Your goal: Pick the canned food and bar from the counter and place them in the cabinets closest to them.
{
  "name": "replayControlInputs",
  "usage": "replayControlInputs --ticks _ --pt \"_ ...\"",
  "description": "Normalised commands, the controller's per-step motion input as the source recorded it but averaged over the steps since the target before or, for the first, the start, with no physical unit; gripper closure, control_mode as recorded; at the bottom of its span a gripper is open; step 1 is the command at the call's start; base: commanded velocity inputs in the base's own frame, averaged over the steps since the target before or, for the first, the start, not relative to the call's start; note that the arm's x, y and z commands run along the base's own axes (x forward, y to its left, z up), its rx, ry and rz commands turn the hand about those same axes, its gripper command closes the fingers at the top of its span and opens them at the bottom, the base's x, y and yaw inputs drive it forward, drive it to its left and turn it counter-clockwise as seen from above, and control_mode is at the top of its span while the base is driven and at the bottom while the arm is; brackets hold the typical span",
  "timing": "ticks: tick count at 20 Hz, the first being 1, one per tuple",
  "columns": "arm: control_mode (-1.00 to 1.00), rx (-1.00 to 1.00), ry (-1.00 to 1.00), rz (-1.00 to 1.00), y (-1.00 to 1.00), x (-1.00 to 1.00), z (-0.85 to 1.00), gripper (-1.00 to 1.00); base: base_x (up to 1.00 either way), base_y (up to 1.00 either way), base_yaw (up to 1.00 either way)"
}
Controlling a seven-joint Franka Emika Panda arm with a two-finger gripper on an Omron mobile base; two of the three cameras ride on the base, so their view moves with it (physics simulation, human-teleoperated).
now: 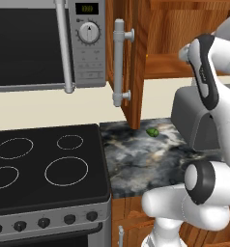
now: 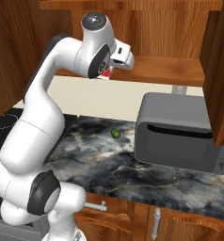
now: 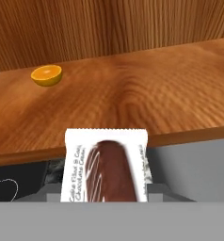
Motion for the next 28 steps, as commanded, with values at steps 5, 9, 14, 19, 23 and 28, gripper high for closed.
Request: replayControlInputs --ticks 5,9,14,19,23,28 --pt "-1.0 0.0 -0.01 0.0 0.0 0.2 -0.03 1.0 0.0 0.0 0.0" --pt "-1.0 0.0 0.0 0.0 0.0 0.27 0.0 1.0 0.0 0.0 0.0" --pt "-1.0 0.0 0.0 0.0 0.0 0.28 0.0 1.0 0.0 0.0 0.0" --pt "-1.0 0.0 0.0 0.0 0.0 0.3 -0.01 1.0 0.0 0.0 0.0" --pt "-1.0 0.0 0.0 0.0 0.0 0.29 -0.03 1.0 0.0 0.0 0.0" --pt "-1.0 0.0 0.0 0.0 0.0 0.31 -0.03 1.0 0.0 0.0 0.0"
